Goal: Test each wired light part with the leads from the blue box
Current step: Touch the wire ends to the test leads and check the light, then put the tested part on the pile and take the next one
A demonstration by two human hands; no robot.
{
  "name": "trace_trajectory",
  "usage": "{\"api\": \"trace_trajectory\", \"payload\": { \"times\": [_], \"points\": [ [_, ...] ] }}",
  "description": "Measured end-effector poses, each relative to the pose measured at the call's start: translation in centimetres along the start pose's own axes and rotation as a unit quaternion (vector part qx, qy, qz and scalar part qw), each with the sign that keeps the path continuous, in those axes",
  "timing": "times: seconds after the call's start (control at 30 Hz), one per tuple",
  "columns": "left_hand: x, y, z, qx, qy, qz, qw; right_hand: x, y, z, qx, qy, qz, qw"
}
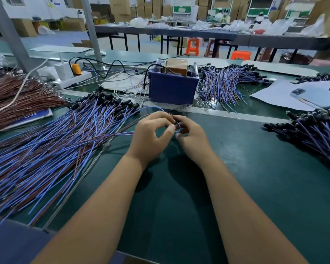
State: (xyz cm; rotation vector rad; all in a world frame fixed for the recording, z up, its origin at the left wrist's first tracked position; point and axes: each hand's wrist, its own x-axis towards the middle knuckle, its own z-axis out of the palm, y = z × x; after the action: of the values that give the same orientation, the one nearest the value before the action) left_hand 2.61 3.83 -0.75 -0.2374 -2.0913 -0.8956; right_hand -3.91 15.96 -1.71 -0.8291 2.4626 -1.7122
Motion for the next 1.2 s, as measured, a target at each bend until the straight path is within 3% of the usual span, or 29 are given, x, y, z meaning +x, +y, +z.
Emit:
{"api": "trace_trajectory", "payload": {
  "times": [0.2, 0.4, 0.53, 0.6, 0.67, 0.73, 0.77, 0.83, 0.87, 0.93, 1.07, 1.2],
  "points": [
    [0.2, -0.9, -0.5, -0.022, 0.076, -0.107, 0.991, 0.0, 0.0, -0.2, -0.106, 0.103, -0.031, 0.989],
    [0.4, -2.7, -0.4, 0.094, 0.054, -0.206, 0.972, -0.1, 0.6, -1.4, -0.138, 0.166, 0.056, 0.975],
    [0.3, -2.1, -0.4, 0.193, 0.074, -0.127, 0.970, 0.6, 0.8, -2.3, 0.043, 0.297, 0.147, 0.943],
    [0.3, -1.3, 0.4, 0.225, 0.038, -0.058, 0.972, 0.7, 0.6, -2.3, 0.098, 0.315, 0.156, 0.931],
    [0.5, -0.2, 2.1, 0.161, -0.049, -0.075, 0.983, 0.6, 0.2, -1.7, 0.099, 0.280, 0.131, 0.946],
    [1.2, 0.9, 3.9, 0.034, -0.077, -0.187, 0.979, 0.3, 0.0, -1.1, 0.019, 0.217, 0.080, 0.973],
    [1.7, 1.4, 4.5, -0.067, -0.049, -0.260, 0.962, 0.0, 0.0, -0.9, -0.039, 0.182, 0.050, 0.981],
    [2.3, 1.8, 5.2, -0.261, 0.042, -0.374, 0.889, -0.6, 0.0, -0.6, -0.128, 0.118, -0.005, 0.985],
    [2.5, 1.6, 5.2, -0.318, 0.080, -0.401, 0.855, -0.8, -0.1, -0.4, -0.149, 0.090, -0.025, 0.984],
    [2.4, 0.7, 4.9, -0.361, 0.130, -0.416, 0.825, -1.3, -0.6, -0.2, -0.158, 0.029, -0.045, 0.986],
    [2.2, -0.9, 3.2, -0.363, 0.151, -0.404, 0.826, -1.6, -1.1, -0.3, 0.014, -0.057, -0.012, 0.998],
    [2.0, -0.1, 2.2, -0.436, 0.031, -0.414, 0.798, -1.0, -1.2, -1.0, 0.164, 0.071, 0.041, 0.983]
  ]
}}
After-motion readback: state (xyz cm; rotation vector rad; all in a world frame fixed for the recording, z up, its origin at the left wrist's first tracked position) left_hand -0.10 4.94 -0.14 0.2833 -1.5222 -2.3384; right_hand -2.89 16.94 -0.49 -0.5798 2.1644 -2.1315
